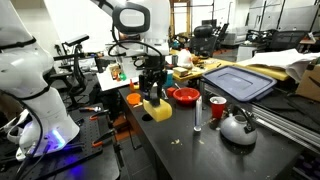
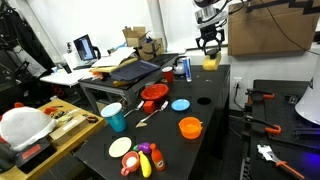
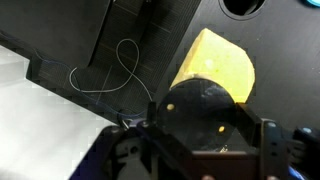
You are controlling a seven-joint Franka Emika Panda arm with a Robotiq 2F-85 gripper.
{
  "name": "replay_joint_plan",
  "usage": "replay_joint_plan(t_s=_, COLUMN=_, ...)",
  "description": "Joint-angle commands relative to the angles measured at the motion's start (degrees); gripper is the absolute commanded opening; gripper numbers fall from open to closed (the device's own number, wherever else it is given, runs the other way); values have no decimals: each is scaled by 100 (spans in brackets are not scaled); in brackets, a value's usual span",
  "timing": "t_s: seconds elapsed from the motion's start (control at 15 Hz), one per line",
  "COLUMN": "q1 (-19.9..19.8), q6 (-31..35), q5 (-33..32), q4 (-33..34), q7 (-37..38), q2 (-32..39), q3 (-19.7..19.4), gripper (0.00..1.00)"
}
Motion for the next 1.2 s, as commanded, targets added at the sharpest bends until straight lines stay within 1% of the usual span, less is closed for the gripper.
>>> replay_joint_plan(t_s=0.0, q1=66, q6=-38, q5=27, q4=-162, q7=-185, q2=-310, q3=113, gripper=96)
replay_joint_plan(t_s=0.07, q1=203, q6=-30, q5=-119, q4=-363, q7=-241, q2=-592, q3=279, gripper=100)
replay_joint_plan(t_s=0.13, q1=351, q6=-91, q5=-233, q4=-552, q7=-166, q2=-860, q3=486, gripper=100)
replay_joint_plan(t_s=0.27, q1=568, q6=-64, q5=-231, q4=-737, q7=-226, q2=-1068, q3=839, gripper=100)
replay_joint_plan(t_s=0.4, q1=918, q6=-76, q5=-66, q4=-912, q7=-276, q2=-1268, q3=1293, gripper=100)
replay_joint_plan(t_s=0.67, q1=1771, q6=-180, q5=391, q4=-1135, q7=-378, q2=-1582, q3=2172, gripper=100)
replay_joint_plan(t_s=0.8, q1=2061, q6=-123, q5=554, q4=-1112, q7=-553, q2=-1505, q3=2420, gripper=100)
replay_joint_plan(t_s=0.87, q1=2155, q6=-47, q5=526, q4=-1129, q7=-661, q2=-1468, q3=2504, gripper=75)
replay_joint_plan(t_s=0.93, q1=2192, q6=-30, q5=542, q4=-1102, q7=-713, q2=-1374, q3=2537, gripper=74)
replay_joint_plan(t_s=1.13, q1=2097, q6=-25, q5=481, q4=-1060, q7=-956, q2=-1223, q3=2446, gripper=51)
